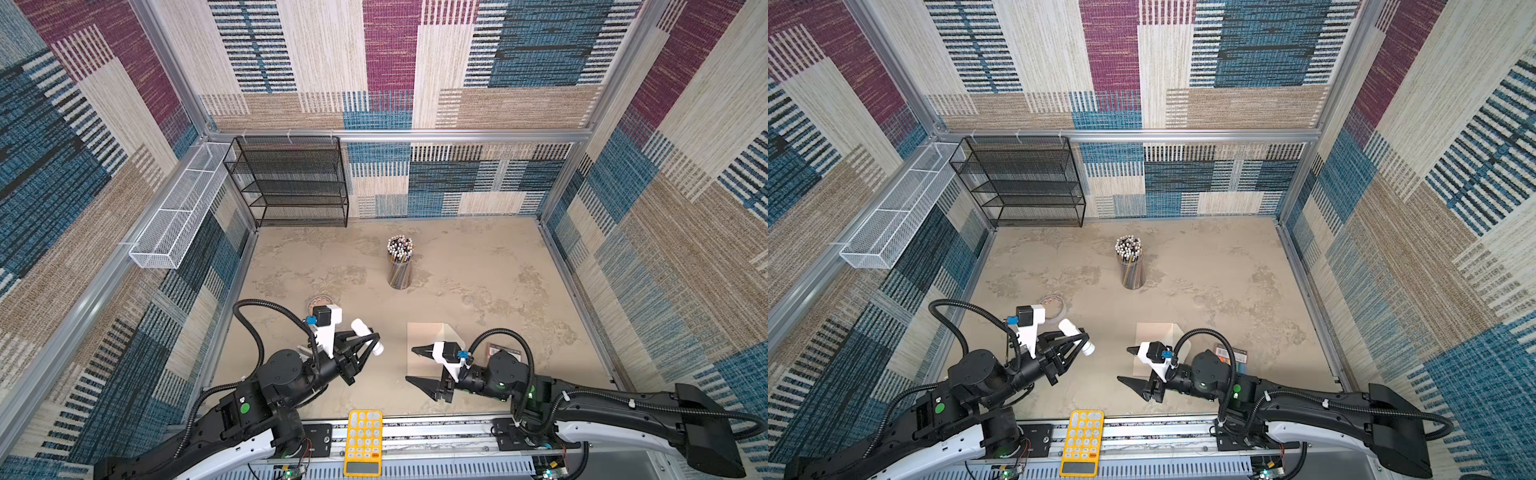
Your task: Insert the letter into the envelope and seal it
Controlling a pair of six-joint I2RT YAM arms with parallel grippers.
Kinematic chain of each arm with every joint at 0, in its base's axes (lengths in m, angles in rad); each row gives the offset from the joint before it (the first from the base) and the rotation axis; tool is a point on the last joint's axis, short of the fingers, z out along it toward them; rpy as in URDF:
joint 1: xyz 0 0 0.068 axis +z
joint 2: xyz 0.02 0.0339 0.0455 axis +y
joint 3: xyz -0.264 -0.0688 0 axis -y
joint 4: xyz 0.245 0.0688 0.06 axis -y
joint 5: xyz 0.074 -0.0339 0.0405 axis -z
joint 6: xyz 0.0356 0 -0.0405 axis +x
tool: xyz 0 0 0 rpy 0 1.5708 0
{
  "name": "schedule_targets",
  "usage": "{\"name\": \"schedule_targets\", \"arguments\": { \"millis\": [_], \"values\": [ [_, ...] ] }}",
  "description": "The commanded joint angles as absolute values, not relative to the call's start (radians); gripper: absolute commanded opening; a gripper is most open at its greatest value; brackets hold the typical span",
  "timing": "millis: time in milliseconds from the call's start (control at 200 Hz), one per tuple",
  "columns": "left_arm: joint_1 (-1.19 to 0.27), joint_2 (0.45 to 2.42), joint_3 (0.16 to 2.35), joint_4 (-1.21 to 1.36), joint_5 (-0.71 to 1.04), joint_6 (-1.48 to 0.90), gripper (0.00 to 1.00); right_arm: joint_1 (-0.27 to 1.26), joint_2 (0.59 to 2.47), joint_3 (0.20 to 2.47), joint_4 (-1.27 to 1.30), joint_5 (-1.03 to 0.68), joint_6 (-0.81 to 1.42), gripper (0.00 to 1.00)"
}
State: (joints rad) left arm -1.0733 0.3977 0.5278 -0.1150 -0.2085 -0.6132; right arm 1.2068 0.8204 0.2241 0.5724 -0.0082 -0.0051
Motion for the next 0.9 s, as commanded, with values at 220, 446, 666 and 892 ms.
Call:
{"name": "schedule_targets", "arguments": {
  "millis": [220,446,666,892],
  "values": [
    [-1.071,0.547,0.581,0.043,-0.352,-0.825,0.02,1.225,0.935,0.167,1.142,0.193,-0.094,0.73],
    [-1.066,0.679,0.598,0.180,-0.295,-0.928,0.03,1.230,1.064,0.243,1.235,0.196,-0.131,0.78],
    [-1.065,0.735,0.619,0.205,-0.245,-0.996,0.03,1.230,1.152,0.307,1.249,0.208,-0.162,0.74],
    [-1.064,0.757,0.628,0.205,-0.208,-1.034,0.02,1.230,1.218,0.357,1.240,0.231,-0.193,0.65]
  ]
}}
